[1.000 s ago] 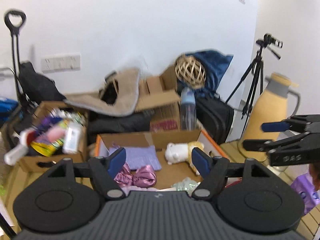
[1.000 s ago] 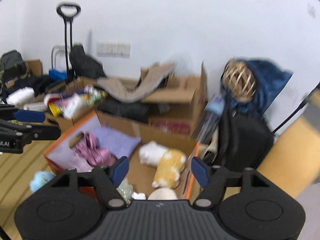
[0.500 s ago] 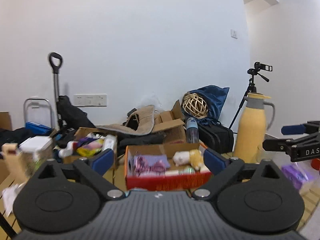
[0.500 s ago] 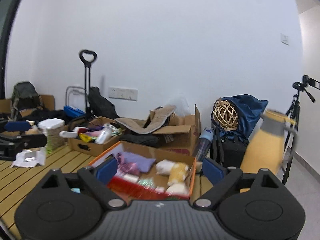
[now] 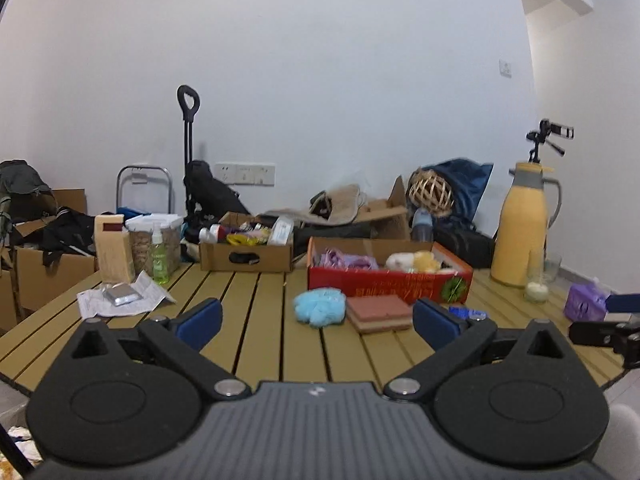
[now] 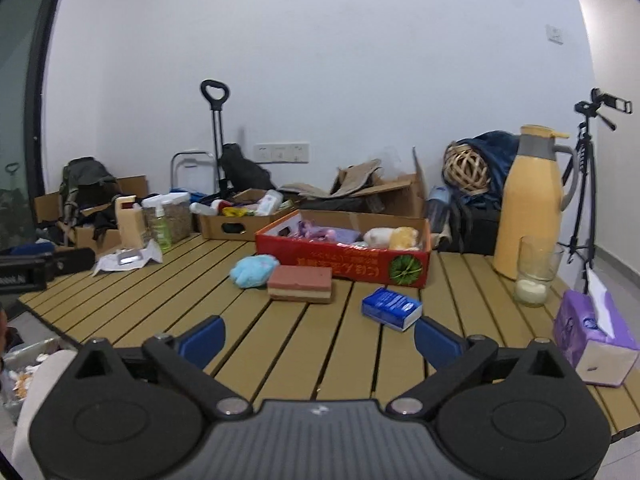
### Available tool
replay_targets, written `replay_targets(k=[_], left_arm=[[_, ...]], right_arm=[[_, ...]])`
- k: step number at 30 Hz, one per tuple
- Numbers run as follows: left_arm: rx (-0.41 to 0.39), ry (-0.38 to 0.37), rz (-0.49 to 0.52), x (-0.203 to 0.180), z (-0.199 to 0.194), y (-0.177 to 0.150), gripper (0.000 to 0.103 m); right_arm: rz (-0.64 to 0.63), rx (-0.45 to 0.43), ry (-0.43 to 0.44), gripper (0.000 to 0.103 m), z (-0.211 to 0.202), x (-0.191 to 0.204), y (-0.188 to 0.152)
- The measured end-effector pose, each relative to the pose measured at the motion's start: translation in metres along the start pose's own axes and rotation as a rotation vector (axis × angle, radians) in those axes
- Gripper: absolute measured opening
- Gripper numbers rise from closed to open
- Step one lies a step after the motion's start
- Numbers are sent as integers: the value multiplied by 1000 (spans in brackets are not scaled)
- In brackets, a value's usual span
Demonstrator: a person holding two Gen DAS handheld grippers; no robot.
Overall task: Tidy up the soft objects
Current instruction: 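Pull both grippers back over the table, then close both grippers together on the pink sponge block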
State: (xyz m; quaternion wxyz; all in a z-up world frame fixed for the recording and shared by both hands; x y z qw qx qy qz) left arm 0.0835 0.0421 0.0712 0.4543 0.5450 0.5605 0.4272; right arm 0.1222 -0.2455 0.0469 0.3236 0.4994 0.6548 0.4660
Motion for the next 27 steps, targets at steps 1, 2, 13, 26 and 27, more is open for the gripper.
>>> replay_targets(k=[1, 2, 13, 26, 27], left_arm=[[-5, -7, -6, 0, 2, 1, 103], [-5, -12, -11, 0, 7, 2, 103], [159, -90, -73, -3, 139, -11, 103], [453, -309, -119, -15, 346, -36, 44], [451, -316, -149, -13, 349, -38, 44]], right_arm=[[1, -9, -2, 101, -2, 2, 0], [7, -16, 3, 101, -1, 3, 0], [81, 55, 25, 98, 91, -13, 8], [149, 254, 133, 55, 321, -42, 33], [156, 283, 143, 50, 336, -42, 32]])
Point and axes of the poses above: each gripper's, at about its wrist camera, not at the fingertips, and z roughly the way its jaws point, x to its left, y to its top, the point moved 1 cm from there along z, roughly the way its jaws point, and after that the axes turned 1 degree about -y, right-handed, at the moved point
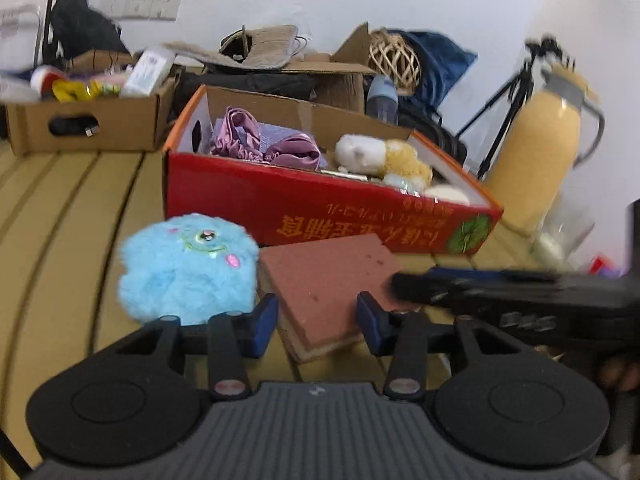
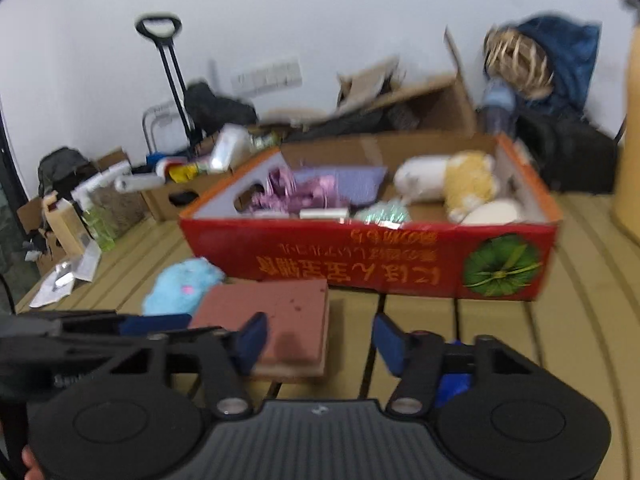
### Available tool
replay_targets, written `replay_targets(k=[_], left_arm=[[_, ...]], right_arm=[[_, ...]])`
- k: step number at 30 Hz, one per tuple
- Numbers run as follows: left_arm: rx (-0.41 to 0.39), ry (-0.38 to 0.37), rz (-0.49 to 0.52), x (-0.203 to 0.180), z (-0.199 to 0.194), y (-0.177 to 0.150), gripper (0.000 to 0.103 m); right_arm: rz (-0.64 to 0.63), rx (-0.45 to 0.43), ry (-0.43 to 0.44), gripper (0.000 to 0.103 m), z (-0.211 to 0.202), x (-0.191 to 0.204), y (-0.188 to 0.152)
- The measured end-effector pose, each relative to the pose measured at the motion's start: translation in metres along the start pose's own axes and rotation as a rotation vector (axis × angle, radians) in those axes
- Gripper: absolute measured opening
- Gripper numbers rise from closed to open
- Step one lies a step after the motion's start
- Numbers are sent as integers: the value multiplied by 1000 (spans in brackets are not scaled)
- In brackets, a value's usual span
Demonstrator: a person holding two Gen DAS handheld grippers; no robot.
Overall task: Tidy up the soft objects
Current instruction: 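Close both grippers together on the pink sponge block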
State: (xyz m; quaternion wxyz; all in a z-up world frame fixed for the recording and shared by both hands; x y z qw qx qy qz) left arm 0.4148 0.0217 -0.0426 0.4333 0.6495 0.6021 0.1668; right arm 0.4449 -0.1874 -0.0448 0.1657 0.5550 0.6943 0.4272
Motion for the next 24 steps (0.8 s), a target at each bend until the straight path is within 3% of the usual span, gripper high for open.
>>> replay_targets(k=[6, 13, 15, 21, 24], left_arm=[[-18, -17, -94, 14, 6, 4, 44], [-36, -13, -112, 13, 5, 2, 44], [-43, -10, -104, 12, 5, 1, 44], [-52, -10, -118, 6, -5, -1, 40], [-107, -17, -28, -22, -35, -4, 40]], right_arm=[[75, 35, 75, 48, 27, -8, 7], [182, 51, 141, 47, 33, -20, 4], [217, 60, 168, 42, 35, -22, 3], [202, 43, 147, 37, 24, -16, -2], [142, 5, 112, 37, -4, -4, -1]])
Point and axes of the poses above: each gripper's, at about its wrist camera, not at the fingertips, and z roughly the way its jaws point, x to its left, y to its top, the point moved 1 cm from there along z, roughly the way its jaws point, and after that the axes turned 1 degree about -y, right-handed, at the moved point
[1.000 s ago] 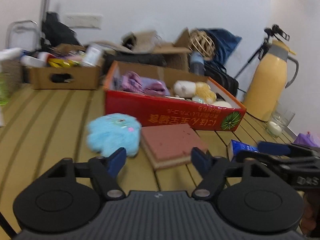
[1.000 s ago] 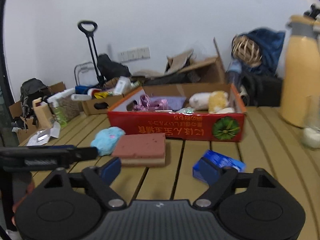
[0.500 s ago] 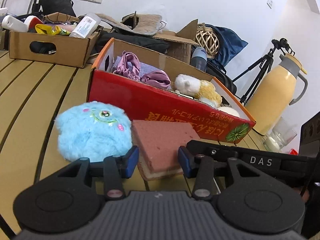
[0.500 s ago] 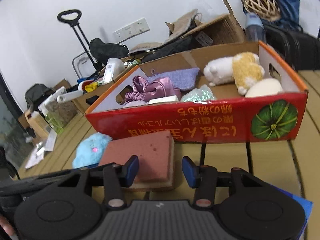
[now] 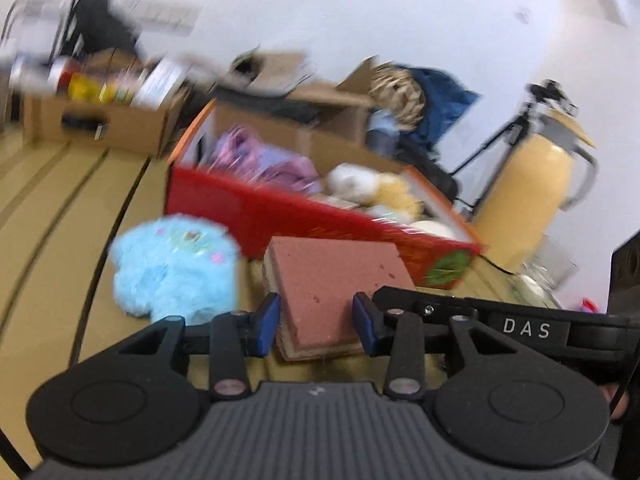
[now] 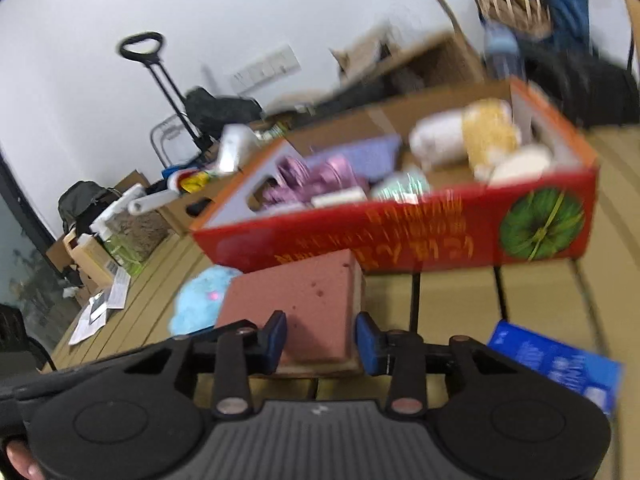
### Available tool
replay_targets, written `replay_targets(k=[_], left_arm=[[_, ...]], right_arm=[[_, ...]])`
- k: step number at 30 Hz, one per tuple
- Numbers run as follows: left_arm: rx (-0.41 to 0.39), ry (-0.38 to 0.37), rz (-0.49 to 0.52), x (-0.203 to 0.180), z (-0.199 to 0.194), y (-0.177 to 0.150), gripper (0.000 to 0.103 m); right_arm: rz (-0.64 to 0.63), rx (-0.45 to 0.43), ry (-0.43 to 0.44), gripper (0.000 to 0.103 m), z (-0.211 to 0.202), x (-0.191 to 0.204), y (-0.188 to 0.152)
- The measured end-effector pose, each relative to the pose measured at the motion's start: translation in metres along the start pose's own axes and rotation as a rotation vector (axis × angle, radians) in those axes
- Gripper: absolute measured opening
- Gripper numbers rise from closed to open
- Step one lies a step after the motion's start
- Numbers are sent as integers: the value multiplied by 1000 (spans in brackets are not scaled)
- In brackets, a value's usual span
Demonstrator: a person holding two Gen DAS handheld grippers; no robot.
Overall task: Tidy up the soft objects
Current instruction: 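Close both grippers together on the pink sponge block, then carry the pink sponge block into the cardboard box and open both grippers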
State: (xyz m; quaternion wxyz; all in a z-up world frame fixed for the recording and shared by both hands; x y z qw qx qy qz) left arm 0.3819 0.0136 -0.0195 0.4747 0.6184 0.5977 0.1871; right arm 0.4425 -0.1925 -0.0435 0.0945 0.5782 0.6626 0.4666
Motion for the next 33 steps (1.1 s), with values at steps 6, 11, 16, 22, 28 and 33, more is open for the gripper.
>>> replay_targets(k=[6, 11, 16, 22, 28, 33], left_arm=[[-46, -87, 3, -43, -64, -39, 40], [-40, -119, 21, -64, -81, -54, 40], [-70, -127, 44, -75, -82, -41, 39], [-112, -147, 55, -74, -39, 28, 39], [-73, -85, 25, -56, 51, 109, 39], [54, -25, -61, -22, 139, 134, 37]], right_arm=[[-35, -117, -32, 36, -98, 21, -42], [-19, -137, -77, 36, -145, 23, -71], [5, -173, -75, 36, -163, 20, -73], [-17, -230, -68, 36, -153, 12, -20], [9, -222, -75, 36, -86, -13, 75], [89, -114, -101, 36, -2, -46, 125]])
Point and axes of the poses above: each gripper's, at about its wrist camera, not at the fingertips, and z roughly the way its jaws point, x to its left, y to its top, the point moved 1 cm from there along z, roughly the way its jaws point, and after that the axes turned 1 degree about -y, right-handed, at the moved point
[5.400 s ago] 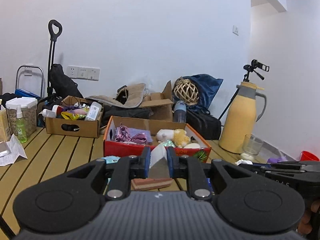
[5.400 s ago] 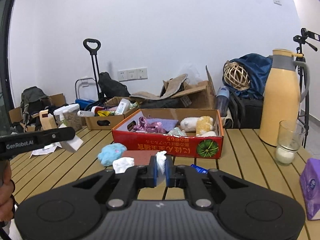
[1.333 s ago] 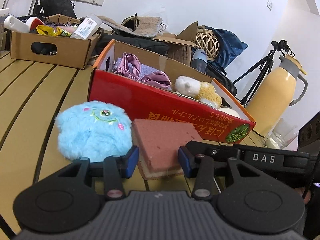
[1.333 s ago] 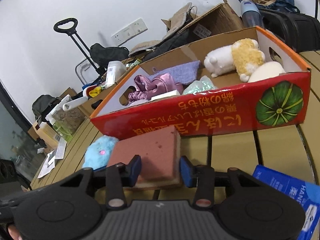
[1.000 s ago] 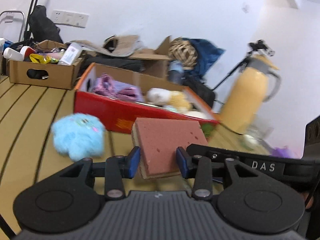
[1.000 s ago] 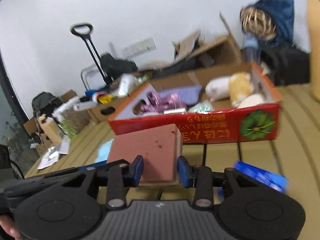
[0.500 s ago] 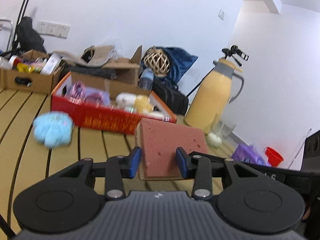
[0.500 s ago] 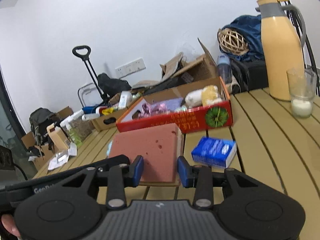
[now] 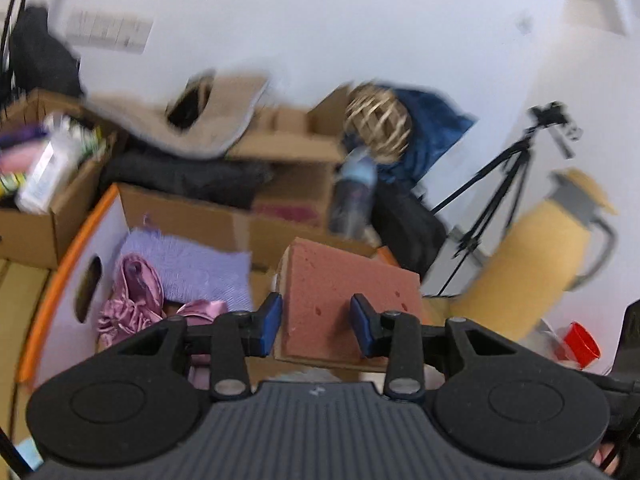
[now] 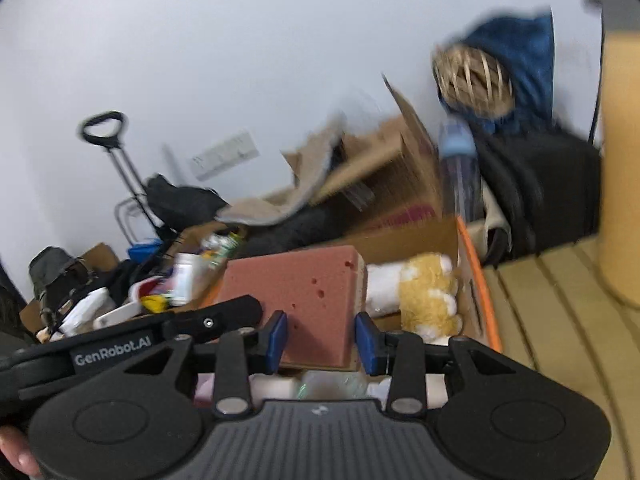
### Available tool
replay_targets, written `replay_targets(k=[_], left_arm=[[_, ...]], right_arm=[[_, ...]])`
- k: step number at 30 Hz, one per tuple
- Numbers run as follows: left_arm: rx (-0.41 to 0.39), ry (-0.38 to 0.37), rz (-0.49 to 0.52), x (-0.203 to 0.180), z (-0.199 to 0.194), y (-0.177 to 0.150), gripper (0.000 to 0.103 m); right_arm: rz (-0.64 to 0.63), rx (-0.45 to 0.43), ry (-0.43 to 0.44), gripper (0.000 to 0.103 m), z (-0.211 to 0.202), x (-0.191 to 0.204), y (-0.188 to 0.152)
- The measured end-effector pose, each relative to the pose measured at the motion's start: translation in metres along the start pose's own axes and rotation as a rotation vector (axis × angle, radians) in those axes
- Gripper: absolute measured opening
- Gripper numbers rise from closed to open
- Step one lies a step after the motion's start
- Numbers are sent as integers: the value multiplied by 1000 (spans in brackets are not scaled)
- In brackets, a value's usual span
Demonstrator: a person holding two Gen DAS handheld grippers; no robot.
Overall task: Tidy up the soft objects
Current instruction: 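Carry the pink sponge block into the cardboard box and open both grippers, then pull both grippers back over the table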
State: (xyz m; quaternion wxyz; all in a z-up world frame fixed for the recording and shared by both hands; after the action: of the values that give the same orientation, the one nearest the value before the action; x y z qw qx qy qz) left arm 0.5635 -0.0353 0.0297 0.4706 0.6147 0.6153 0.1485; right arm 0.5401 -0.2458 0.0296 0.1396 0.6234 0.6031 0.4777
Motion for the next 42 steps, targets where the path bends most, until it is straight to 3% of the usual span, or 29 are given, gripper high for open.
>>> replay_targets(k=[3, 5, 8, 12, 14, 18, 20, 23, 25, 33, 37, 42], left_arm=[[73, 57, 5, 16, 35, -4, 37], [77, 88, 44, 20, 40, -9, 37], [57, 64, 85, 23, 28, -14, 41], [28, 101, 164, 13, 3, -15, 42], [-7, 136, 201, 7, -15, -15, 47], [-93, 165, 244, -1, -64, -16, 61], [-145, 190, 264, -5, -92, -21, 75], [-226, 245, 317, -10, -142, -40, 92], [-263, 284, 332, -10, -171, -58, 97], [-336, 389, 318, -4, -276, -152, 103], [-321, 415, 250, 1, -312, -190, 103], [-313, 433, 194, 2, -344, -221, 103]], right_arm=[[39, 76, -30, 36, 46, -19, 2], [35, 120, -60, 36, 69, -26, -4], [1, 206, -69, 37, 91, -27, -13], [20, 212, -72, 39, 102, -28, -15], [37, 223, -78, 51, 98, -28, -12], [-28, 138, -119, 66, 57, -17, -6], [-91, 92, -133, 72, 23, -5, -6], [-177, 29, -143, 79, -27, 10, -8], [-208, -23, -163, 85, -66, 16, -18], [-300, -167, -195, 96, -193, 33, -105], [-372, -204, -209, 97, -232, 47, -155], [-368, -231, -205, 100, -267, 58, -200]])
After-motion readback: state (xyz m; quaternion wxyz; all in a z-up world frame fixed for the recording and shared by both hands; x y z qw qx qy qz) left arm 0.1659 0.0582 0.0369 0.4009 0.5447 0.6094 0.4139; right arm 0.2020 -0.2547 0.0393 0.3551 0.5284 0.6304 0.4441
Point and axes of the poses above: each gripper's, at about its wrist camera, not at the fingertips, and z roughly the way its jaws point, x to its left, y to its top, the point moved 1 cm from there along z, roughly the way its jaws point, and after that the axes turned 1 degree about -y, right-handed, at the moved point
